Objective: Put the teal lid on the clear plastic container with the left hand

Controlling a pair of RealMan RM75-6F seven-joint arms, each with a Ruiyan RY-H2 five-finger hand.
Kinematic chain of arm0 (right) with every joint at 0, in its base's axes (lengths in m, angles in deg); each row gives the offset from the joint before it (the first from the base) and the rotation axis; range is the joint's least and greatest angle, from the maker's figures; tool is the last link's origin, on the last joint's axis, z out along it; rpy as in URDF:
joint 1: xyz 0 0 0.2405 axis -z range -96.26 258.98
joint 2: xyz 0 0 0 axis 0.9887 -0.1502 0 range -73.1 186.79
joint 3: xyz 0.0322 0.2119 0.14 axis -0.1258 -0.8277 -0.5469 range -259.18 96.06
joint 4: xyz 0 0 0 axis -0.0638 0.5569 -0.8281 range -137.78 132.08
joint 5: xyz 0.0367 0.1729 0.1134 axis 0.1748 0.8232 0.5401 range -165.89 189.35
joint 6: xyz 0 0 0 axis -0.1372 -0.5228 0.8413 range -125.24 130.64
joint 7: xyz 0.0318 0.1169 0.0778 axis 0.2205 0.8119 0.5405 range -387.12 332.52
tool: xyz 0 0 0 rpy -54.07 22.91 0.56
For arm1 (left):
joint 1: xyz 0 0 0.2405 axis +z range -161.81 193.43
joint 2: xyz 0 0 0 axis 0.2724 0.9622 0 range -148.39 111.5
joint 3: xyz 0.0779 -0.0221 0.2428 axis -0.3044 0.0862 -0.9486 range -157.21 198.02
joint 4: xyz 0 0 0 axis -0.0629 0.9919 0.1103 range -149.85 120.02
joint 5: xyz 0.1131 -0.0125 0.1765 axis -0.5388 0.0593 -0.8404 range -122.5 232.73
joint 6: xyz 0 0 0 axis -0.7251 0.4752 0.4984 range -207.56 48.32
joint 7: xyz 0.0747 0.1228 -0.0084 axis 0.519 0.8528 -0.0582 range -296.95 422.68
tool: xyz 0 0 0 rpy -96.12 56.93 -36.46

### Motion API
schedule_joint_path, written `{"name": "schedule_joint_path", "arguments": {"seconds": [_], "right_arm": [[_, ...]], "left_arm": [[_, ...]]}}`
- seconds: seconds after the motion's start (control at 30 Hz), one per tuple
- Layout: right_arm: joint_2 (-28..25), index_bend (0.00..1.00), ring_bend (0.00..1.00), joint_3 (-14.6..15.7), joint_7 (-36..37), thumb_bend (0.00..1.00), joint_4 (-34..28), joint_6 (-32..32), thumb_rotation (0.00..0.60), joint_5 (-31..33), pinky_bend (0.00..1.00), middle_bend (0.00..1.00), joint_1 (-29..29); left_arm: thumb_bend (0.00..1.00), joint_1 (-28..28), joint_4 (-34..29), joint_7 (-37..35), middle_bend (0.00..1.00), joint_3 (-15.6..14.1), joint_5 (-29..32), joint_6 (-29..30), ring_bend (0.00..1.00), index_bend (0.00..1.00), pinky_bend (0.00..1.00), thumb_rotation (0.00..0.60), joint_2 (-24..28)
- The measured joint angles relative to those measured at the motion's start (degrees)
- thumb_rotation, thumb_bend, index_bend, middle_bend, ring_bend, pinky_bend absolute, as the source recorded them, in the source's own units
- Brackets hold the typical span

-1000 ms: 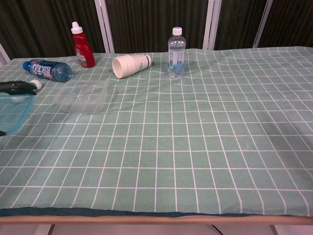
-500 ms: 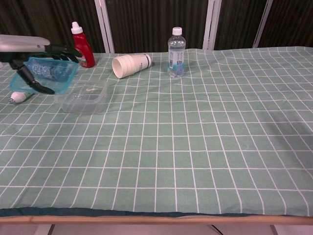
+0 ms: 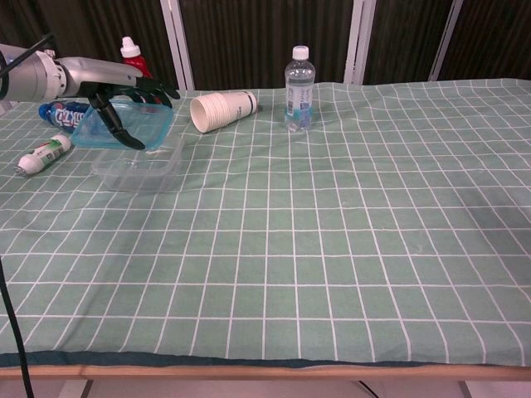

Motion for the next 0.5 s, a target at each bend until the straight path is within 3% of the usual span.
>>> {"name": "schedule_joint_path", "arguments": {"seconds": [0.5], "right_arm": [[-0.35,0.00,0.00,0.45,0.67,0.06,-0.12,-0.24,0.600,-0.47,0.00,0.00,-0.07]], "left_arm": [[0.27,-0.78,4.91,0.62,0.61,0.26,1.92,-2.91,0.73,0.01,0.69,0.600,-4.21]]}}
